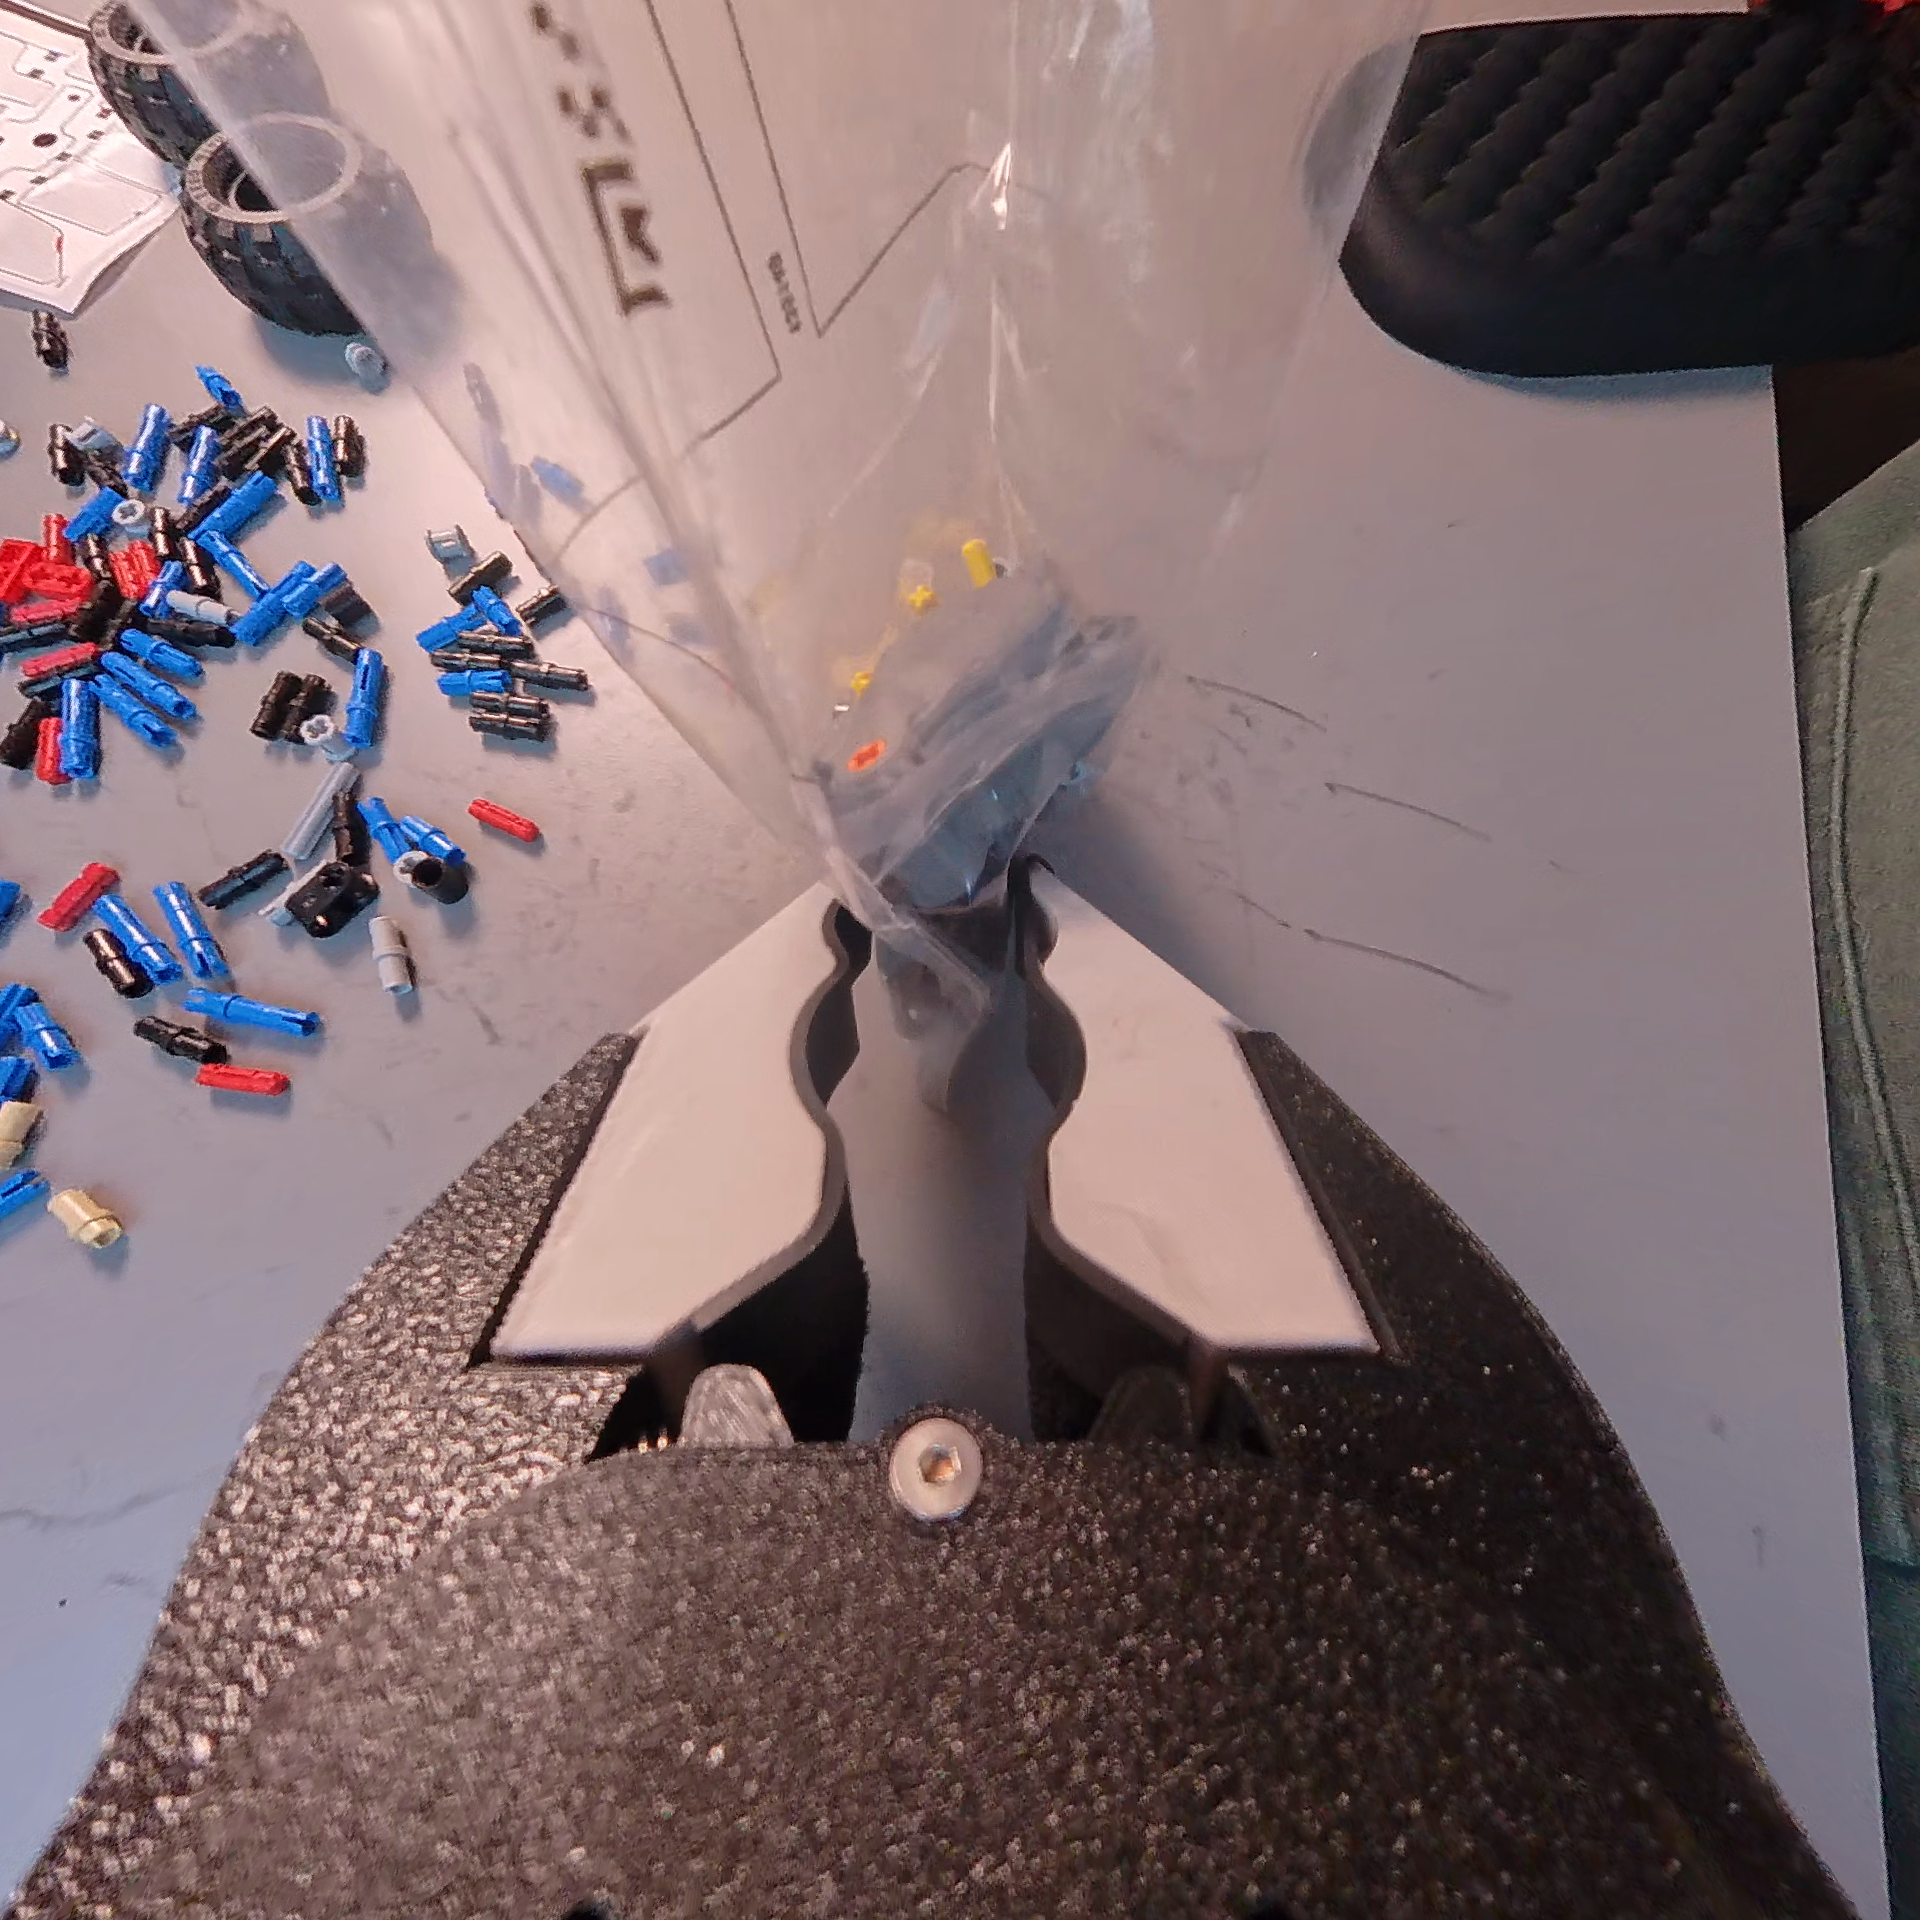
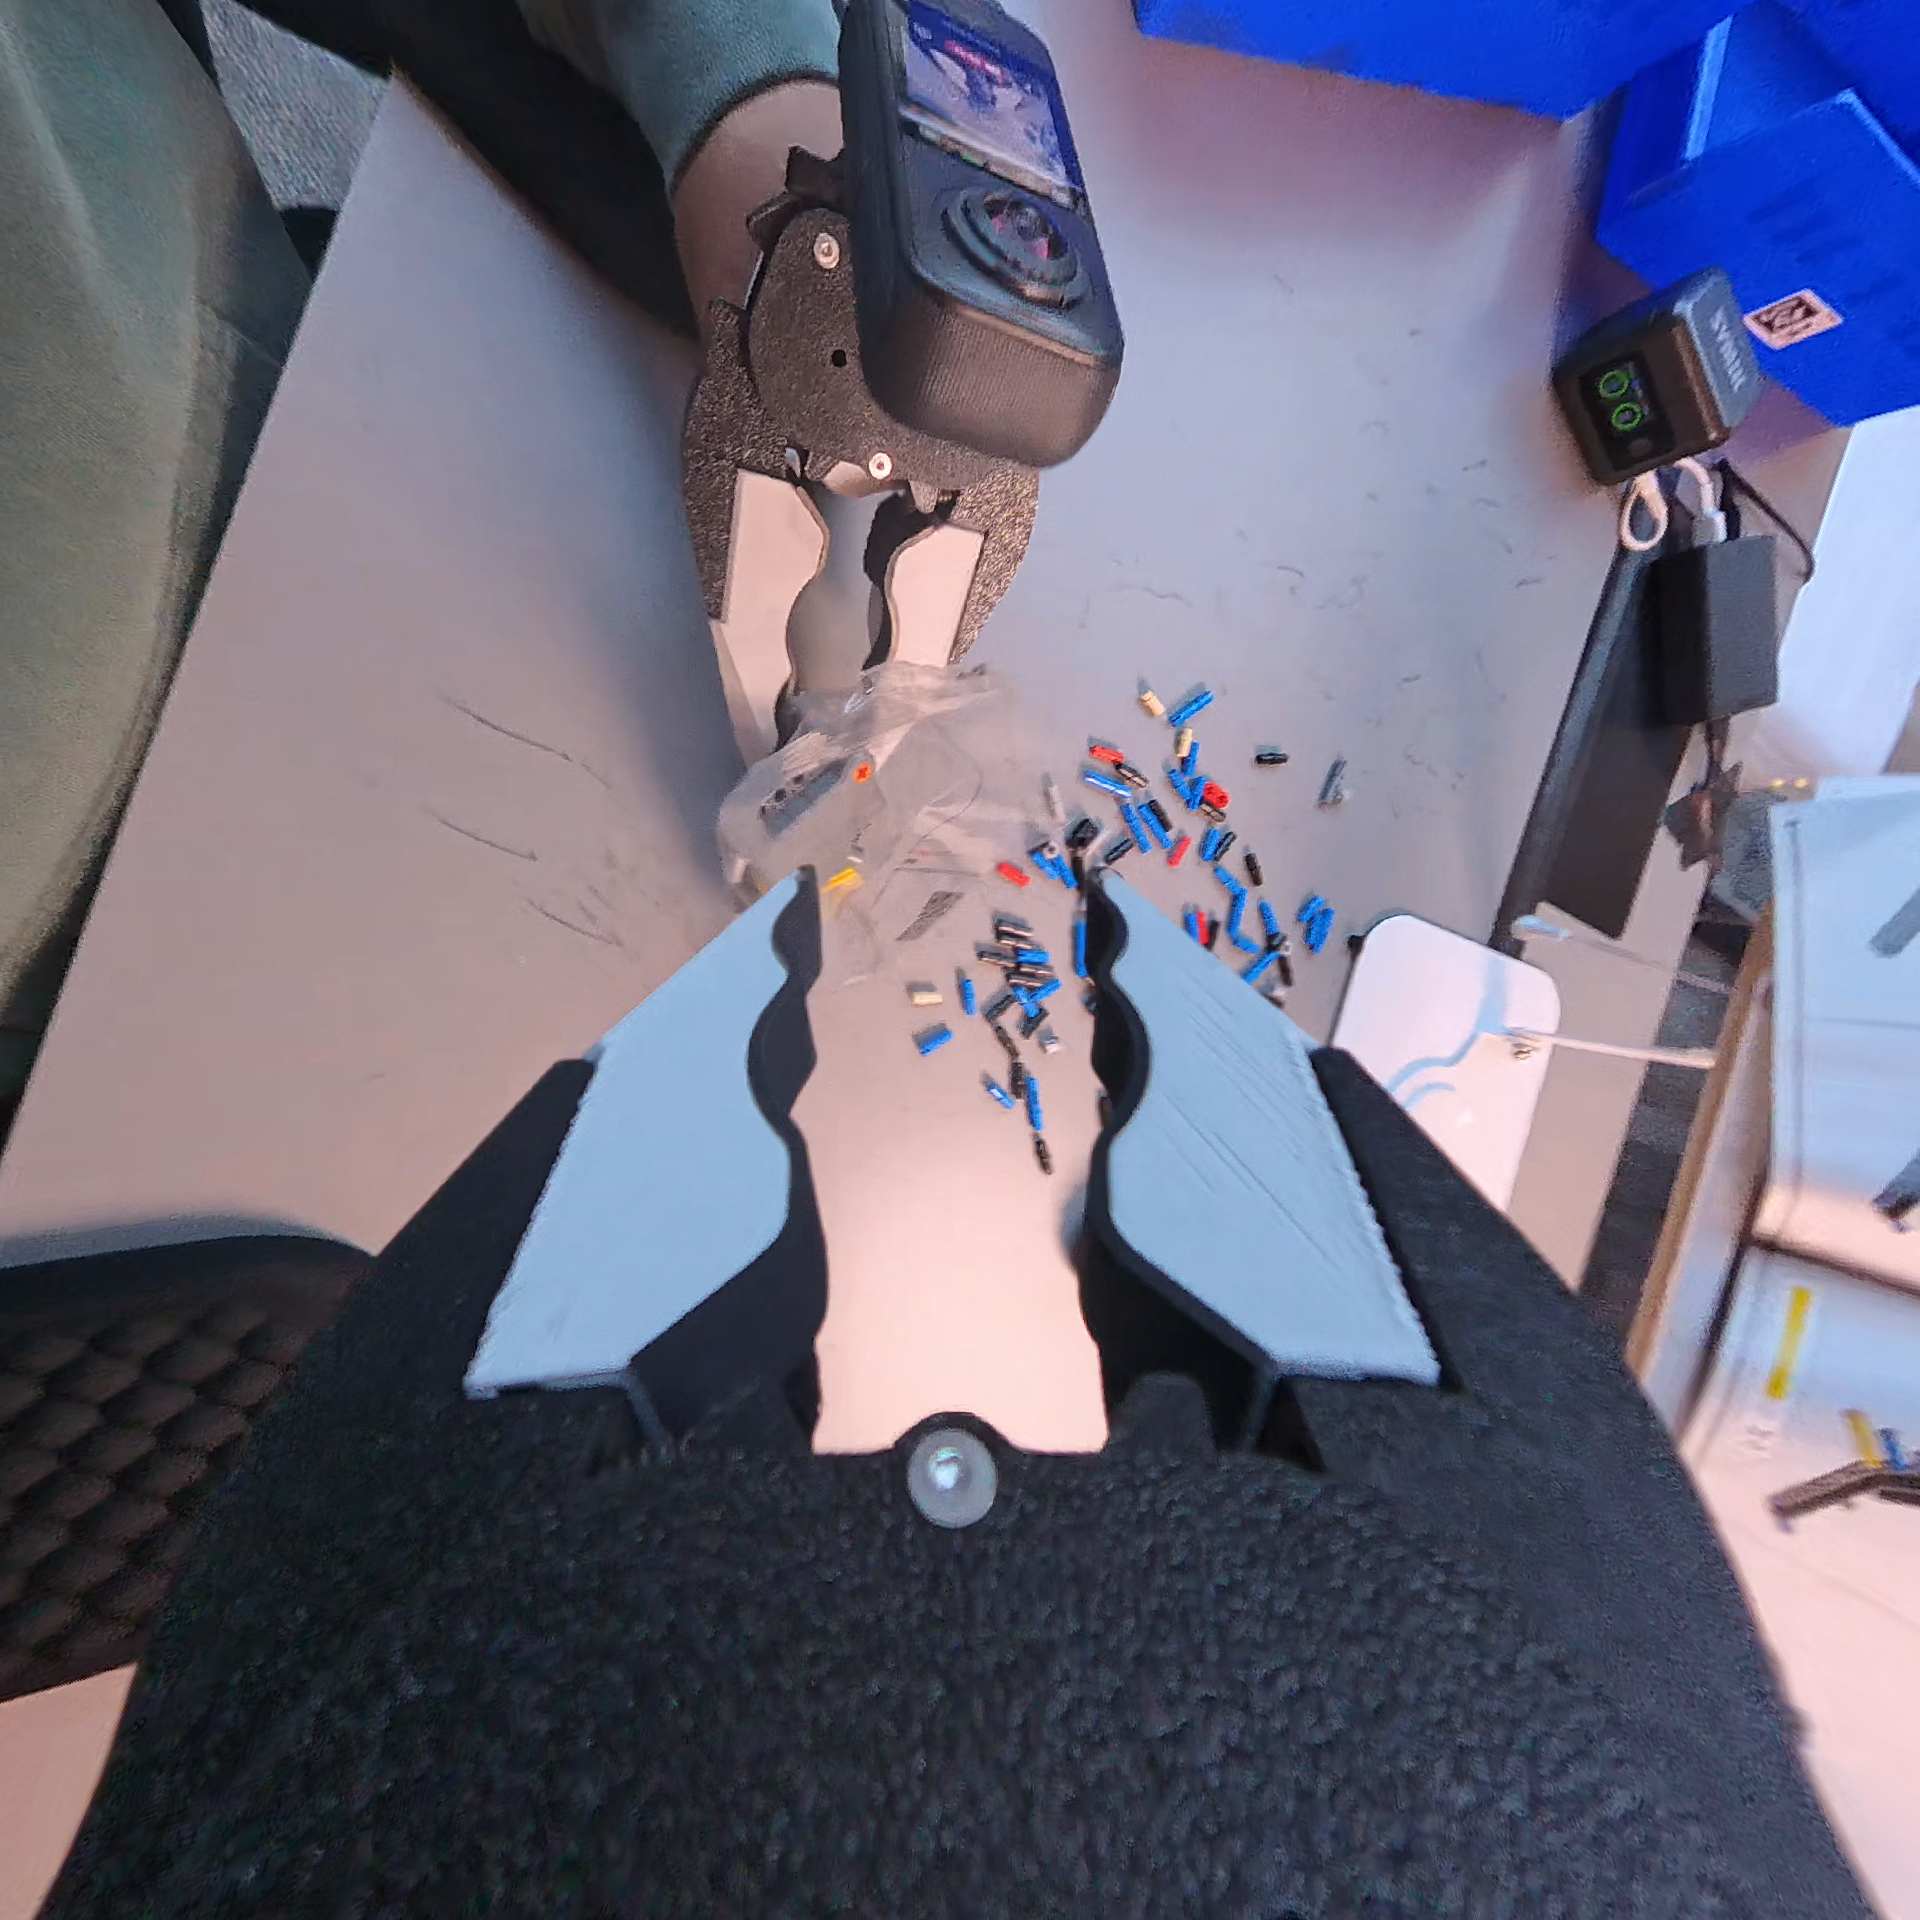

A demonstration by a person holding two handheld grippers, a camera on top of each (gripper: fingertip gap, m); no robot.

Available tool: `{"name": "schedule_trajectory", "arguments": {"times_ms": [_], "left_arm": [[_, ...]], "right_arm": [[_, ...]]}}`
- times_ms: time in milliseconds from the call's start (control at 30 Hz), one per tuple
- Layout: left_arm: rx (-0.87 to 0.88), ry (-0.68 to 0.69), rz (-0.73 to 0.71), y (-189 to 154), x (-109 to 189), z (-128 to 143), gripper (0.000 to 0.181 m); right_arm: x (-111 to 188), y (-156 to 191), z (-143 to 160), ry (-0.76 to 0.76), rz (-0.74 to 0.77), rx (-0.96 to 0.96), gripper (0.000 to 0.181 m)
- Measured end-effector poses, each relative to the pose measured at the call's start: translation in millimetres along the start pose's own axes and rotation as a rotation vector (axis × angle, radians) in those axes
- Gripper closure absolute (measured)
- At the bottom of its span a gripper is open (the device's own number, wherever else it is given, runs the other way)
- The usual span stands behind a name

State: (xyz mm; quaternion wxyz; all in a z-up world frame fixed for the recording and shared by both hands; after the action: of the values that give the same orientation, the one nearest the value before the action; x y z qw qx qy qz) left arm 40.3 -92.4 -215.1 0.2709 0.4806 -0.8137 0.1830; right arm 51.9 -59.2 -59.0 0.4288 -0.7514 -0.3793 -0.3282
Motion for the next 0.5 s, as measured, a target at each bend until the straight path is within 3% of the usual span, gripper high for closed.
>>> {"name": "schedule_trajectory", "arguments": {"times_ms": [133,333,367,433,500], "left_arm": [[0.017,0.008,0.0,2.6,2.5,1.8,0.153],[0.023,-0.12,0.025,1.6,15.7,-17.6,0.136],[0.03,-0.144,0.032,1.5,15.9,-21.1,0.137],[0.038,-0.159,0.031,4.6,15.6,-22.9,0.15],[0.038,-0.187,0.032,8.0,19.8,-26.1,0.167]], "right_arm": [[-9.3,18.5,22.4,-0.117,-0.017,-0.216,0.117],[-92.7,44.5,50.3,-0.321,0.042,-0.497,0.092],[-99.5,43.8,49.6,-0.344,0.065,-0.51,0.101],[-99.2,43.8,44.1,-0.401,0.089,-0.48,0.139],[-88.9,41.0,42.2,-0.444,0.144,-0.431,0.151]]}}
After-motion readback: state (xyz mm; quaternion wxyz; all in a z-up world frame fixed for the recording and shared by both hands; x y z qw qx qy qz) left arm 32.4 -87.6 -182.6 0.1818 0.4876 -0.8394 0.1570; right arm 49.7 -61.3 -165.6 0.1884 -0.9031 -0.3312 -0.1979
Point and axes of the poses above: each gripper's, where its closed fingertips meet, x back along the fingers, z out of its underside, y = z × x across the jaws, the point moved 1 cm from there along x, back along the fingers, and after that the axes turned 2 degrees about z, right-handed, at the moved point
